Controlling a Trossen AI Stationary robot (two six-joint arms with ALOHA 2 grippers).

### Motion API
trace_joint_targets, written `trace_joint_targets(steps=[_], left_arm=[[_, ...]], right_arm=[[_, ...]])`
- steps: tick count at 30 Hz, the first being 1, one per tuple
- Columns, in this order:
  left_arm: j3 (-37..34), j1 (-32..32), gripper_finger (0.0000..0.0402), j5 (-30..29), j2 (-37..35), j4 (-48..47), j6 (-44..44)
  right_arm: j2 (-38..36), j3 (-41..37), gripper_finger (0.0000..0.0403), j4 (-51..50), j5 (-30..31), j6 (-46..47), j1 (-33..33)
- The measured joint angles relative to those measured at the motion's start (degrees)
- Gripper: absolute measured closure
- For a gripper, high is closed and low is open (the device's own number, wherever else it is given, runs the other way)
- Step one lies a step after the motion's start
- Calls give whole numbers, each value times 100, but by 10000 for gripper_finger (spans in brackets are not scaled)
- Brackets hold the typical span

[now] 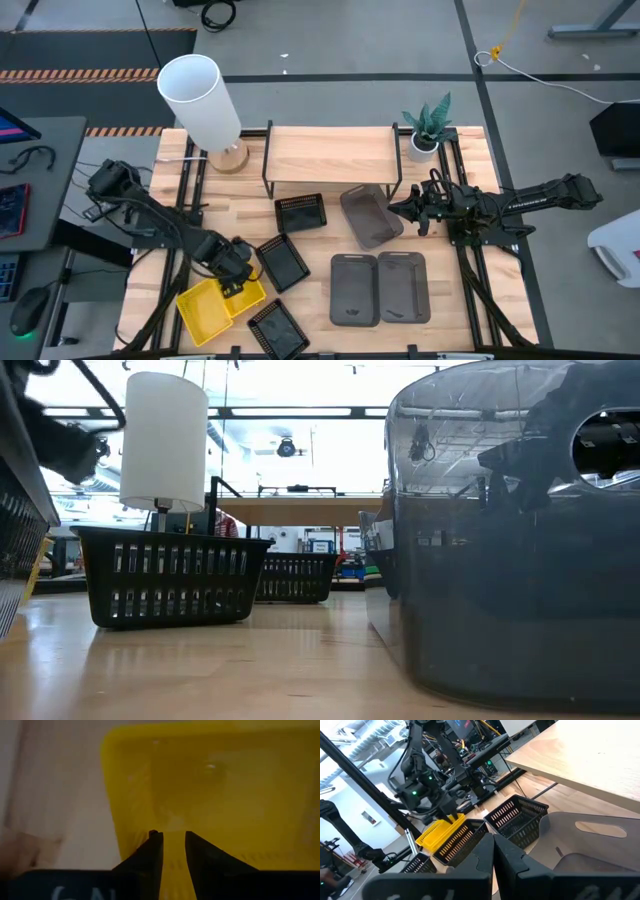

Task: Stack baskets on shelf by color
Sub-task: Move the yellow bins to the middle left of the table

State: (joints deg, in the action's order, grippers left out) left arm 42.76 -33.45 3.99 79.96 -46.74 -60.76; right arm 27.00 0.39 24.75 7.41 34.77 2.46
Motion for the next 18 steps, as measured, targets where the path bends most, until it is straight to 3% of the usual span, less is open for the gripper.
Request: trace_joint_targets(steps=[6, 18], left_arm=[[-124, 318, 316, -590, -2, -276, 184], [-126, 1423, 320, -1789, -2, -1428, 1471]], right_arm=[[0, 0, 389, 0, 1, 1, -2], [-1, -1, 389, -1, 0, 0, 0]])
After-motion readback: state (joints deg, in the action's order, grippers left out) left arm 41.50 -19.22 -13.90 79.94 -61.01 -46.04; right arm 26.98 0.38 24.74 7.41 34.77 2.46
